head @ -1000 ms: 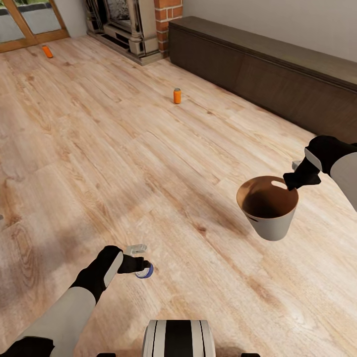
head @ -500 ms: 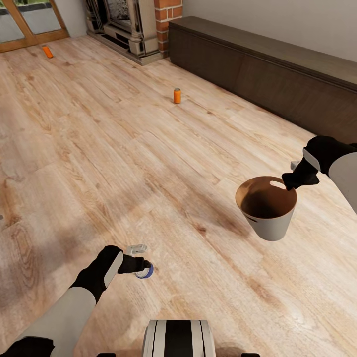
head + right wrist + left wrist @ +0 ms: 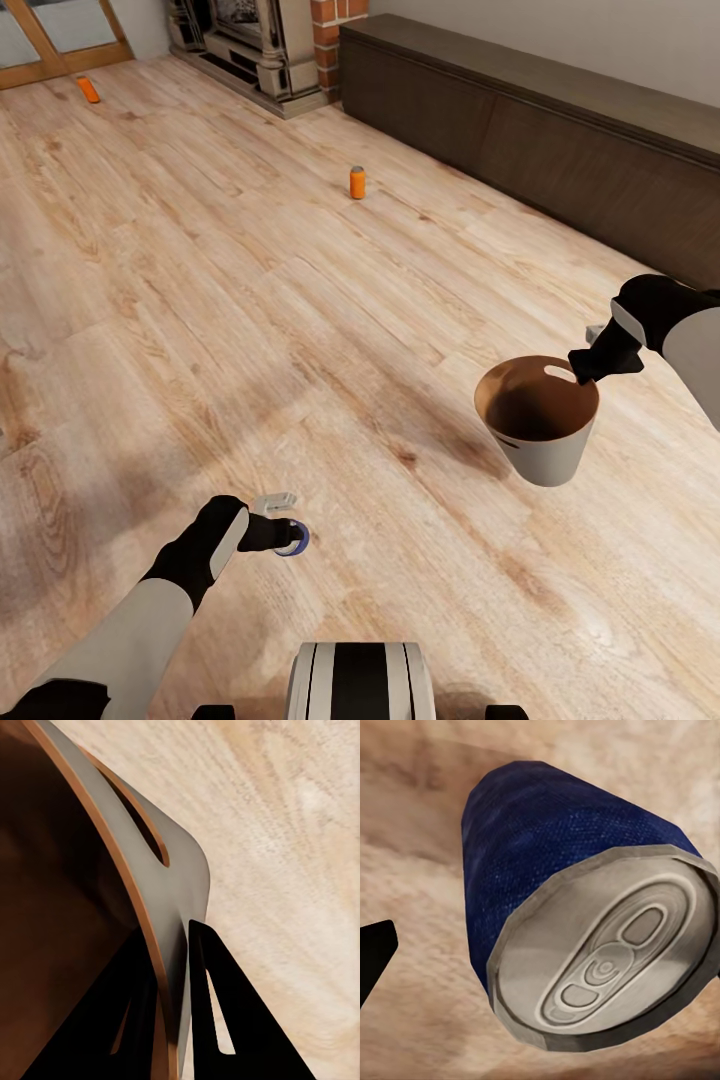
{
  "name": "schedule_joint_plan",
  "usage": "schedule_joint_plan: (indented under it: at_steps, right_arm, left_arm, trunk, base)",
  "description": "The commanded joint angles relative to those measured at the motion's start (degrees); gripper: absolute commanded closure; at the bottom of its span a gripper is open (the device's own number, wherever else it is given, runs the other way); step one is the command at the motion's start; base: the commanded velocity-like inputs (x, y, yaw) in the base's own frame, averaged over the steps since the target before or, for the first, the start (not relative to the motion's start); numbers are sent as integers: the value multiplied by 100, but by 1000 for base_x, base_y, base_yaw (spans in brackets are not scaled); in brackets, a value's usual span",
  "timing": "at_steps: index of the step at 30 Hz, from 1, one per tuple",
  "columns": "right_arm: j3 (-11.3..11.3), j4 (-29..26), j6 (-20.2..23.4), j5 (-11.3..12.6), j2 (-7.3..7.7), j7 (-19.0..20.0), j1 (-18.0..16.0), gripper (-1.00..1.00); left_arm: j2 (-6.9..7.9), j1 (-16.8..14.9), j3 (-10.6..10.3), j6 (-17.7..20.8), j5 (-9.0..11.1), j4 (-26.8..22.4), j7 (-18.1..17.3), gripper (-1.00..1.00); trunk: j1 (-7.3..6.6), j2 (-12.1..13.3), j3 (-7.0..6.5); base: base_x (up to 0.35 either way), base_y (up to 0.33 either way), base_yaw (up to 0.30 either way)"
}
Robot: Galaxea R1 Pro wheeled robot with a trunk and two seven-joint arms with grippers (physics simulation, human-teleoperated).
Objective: Put the three can of soda from the living room inside the tash can in the kitchen.
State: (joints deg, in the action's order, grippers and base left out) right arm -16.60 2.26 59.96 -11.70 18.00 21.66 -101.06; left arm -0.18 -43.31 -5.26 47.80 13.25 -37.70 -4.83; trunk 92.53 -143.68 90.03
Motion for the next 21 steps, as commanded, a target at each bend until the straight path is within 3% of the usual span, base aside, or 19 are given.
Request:
schedule_joint_plan:
  at_steps: [1,2,3,14,21]
  right_arm:
    - [-19,3,4,10,0,13,-2,100]
    - [-19,3,4,10,1,13,-2,100]
    - [-19,3,4,10,1,13,-2,100]
    - [-19,3,4,10,2,13,9,100]
    - [-19,3,4,10,2,13,31,100]
  left_arm:
    - [0,0,0,0,-2,0,0,-100]
    - [2,1,-1,1,-2,0,0,-100]
    - [4,0,-1,-2,-2,0,1,100]
    - [10,7,-2,0,-2,-338,2,100]
    - [9,7,-10,1,-21,-359,8,100]
  trunk:
    - [-1,0,0]
    - [-1,0,0]
    - [-1,0,0]
    - [-1,0,0]
    - [-19,9,-155]
  base:
    - [0,0,0]
    - [0,0,0]
    - [0,0,0]
    - [0,0,0]
    - [0,0,0]
